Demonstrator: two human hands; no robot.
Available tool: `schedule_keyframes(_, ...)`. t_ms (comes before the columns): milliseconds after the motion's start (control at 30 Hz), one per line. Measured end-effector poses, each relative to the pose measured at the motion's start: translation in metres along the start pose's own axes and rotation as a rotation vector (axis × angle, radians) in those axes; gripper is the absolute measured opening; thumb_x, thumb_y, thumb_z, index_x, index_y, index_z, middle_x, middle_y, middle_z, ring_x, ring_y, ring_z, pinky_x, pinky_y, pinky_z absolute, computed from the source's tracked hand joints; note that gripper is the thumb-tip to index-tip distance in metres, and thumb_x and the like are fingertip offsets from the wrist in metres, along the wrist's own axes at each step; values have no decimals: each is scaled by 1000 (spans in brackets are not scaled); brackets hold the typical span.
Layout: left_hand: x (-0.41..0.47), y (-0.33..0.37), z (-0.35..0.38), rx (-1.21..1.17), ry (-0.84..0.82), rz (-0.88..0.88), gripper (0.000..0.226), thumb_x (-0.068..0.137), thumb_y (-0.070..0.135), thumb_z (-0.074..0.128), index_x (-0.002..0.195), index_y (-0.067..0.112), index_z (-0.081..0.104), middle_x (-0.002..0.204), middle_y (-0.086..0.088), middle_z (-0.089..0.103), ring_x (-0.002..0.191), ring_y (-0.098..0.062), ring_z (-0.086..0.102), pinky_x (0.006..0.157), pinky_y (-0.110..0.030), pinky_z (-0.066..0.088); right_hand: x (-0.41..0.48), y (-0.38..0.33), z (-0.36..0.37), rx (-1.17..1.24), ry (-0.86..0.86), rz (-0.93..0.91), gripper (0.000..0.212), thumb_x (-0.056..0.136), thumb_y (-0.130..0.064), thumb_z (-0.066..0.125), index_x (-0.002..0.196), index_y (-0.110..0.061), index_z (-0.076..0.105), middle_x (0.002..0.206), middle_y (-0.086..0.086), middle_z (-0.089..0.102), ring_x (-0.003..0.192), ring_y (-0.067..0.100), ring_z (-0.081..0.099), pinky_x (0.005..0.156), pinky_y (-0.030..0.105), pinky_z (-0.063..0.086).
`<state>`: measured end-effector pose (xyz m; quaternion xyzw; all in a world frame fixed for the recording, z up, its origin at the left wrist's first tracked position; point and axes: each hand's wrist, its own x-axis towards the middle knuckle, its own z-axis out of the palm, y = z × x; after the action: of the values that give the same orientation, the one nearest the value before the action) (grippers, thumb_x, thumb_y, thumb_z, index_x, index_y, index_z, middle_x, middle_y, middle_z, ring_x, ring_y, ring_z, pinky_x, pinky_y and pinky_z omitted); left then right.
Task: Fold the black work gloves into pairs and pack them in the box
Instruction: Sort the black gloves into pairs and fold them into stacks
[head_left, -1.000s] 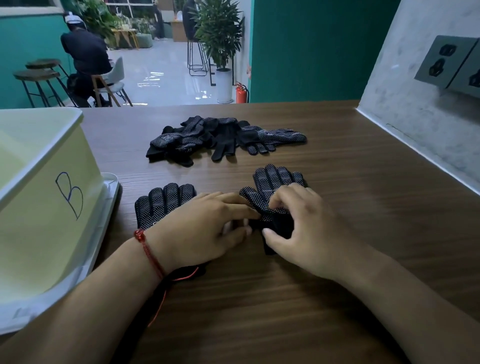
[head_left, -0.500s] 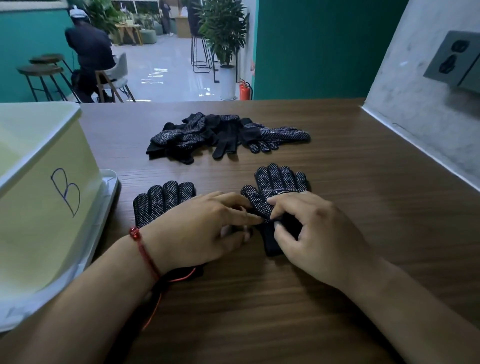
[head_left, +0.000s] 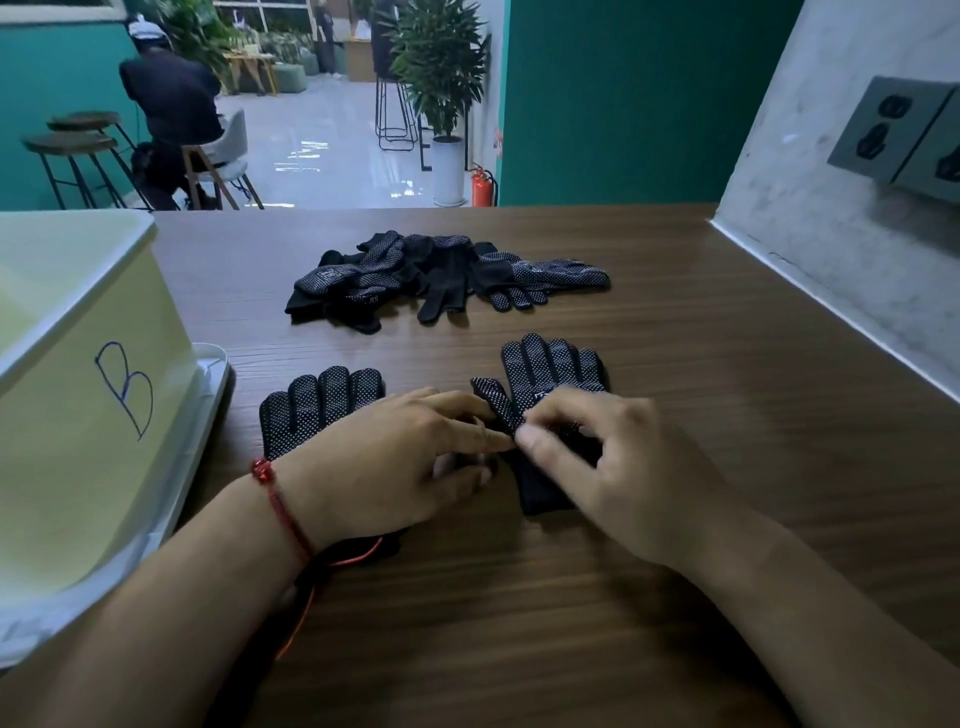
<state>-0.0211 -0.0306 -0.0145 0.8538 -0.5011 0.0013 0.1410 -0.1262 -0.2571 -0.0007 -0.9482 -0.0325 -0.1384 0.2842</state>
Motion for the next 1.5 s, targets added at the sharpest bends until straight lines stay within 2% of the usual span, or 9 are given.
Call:
schedule_keyframes(100, 0, 2, -3, -92, 36, -1, 35, 99, 37, 62, 133, 38, 70, 138, 18, 62, 122, -5, 60, 107, -25, 48, 17, 0, -9, 28, 196, 24, 14, 103, -40, 61, 103, -31, 71, 90, -17, 74, 82, 3, 67, 78, 33, 55)
schedule_keyframes(200, 0, -1, -7, -213, 210, -100, 34, 92, 8, 61, 108, 32, 80, 113, 17, 74, 101, 1, 68, 91, -18, 51, 46, -5, -11, -67, 136, 52, 24, 105, -30, 56, 124, -29, 71, 121, -11, 73, 111, 12, 65, 94, 28, 49)
schedule_keyframes(367, -4, -19, -11, -194, 435, -370, 41, 86, -4, 57, 88, 29, 80, 84, 20, 71, 76, 6, 60, 74, -17, 44, 72, -9, 30, -354, -230, 149, 58, 111, -47, 37, 161, -16, 37, 171, 6, 33, 158, 27, 27, 128, 47, 25)
schedule_keyframes(567, -7, -28, -16, -188, 530, -480, 36, 82, 8, 53, 86, 30, 80, 74, 21, 65, 68, -3, 57, 72, -30, 52, 64, -2, 53, -369, -221, 231, 74, 110, -58, 26, 171, -19, 12, 180, 1, 5, 166, 21, 2, 134, 49, 3)
schedule_keyframes(667, -7, -29, -17, -185, 527, -501, 38, 78, 19, 45, 86, 32, 79, 79, 17, 69, 78, -15, 65, 78, -38, 58, 65, -2, 53, -367, -257, 235, 73, 111, -56, 23, 172, -20, 7, 180, -1, -1, 166, 19, -3, 134, 48, 0)
schedule_keyframes(767, -6, -29, -18, -195, 501, -474, 36, 85, 10, 52, 91, 31, 80, 82, 21, 66, 77, -6, 60, 79, -33, 54, 65, -2, 51, -350, -273, 235, 68, 113, -49, 21, 172, -20, 5, 180, -2, -4, 166, 17, -6, 134, 46, -2)
schedule_keyframes(1000, -1, -18, 0, -15, 78, -211, 37, 105, 39, 48, 140, 40, 57, 129, 21, 65, 123, -10, 56, 112, -37, 41, 64, -1, 50, -292, -246, 234, 63, 114, -44, 20, 172, -22, 8, 180, -5, -1, 165, 13, -6, 134, 44, -4)
schedule_keyframes(1333, 5, -10, 7, -39, 95, -223, 59, 102, 59, 27, 154, 39, 48, 155, 24, 47, 145, -8, 41, 120, -43, 38, 64, -1, 48, -298, -251, 226, 63, 112, -34, 22, 172, -21, 8, 180, -4, -1, 165, 14, -6, 134, 46, -4)
schedule_keyframes(1500, 6, -12, 10, 31, 73, -218, 55, 108, 43, 43, 162, 42, 33, 168, 28, 28, 158, -5, 21, 127, -37, 24, 64, 0, 51, -306, -229, 230, 62, 113, -41, 20, 172, -23, 10, 180, -4, 0, 165, 14, -5, 134, 47, -4)
